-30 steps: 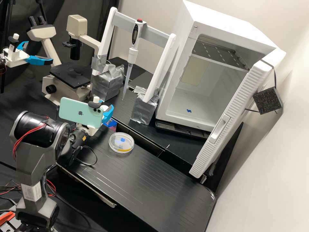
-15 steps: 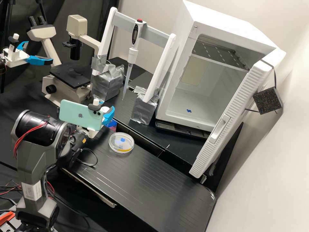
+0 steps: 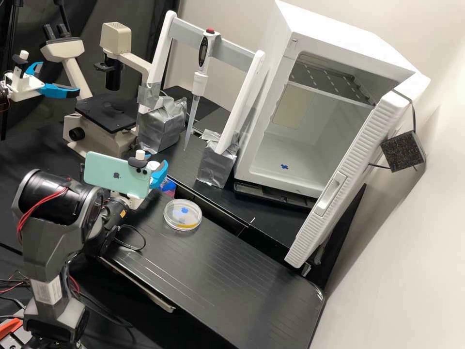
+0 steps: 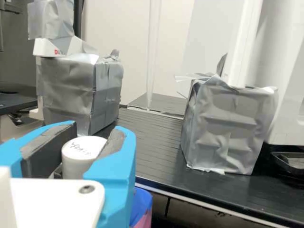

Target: Close the bottle

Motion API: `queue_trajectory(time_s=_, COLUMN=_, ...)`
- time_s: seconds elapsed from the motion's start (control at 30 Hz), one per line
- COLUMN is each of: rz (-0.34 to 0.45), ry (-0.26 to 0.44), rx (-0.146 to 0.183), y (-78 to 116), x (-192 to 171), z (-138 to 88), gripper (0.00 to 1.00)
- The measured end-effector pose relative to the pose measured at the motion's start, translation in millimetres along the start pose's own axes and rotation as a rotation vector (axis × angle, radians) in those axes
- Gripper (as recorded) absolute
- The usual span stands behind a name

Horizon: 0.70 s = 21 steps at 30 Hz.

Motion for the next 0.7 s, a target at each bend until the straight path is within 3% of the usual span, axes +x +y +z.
queue_trajectory(time_s=0.7, rz=0.005, ry=-0.026, rx=0.005, y=8.7, x=13.2, z=4.0, gripper=0.00)
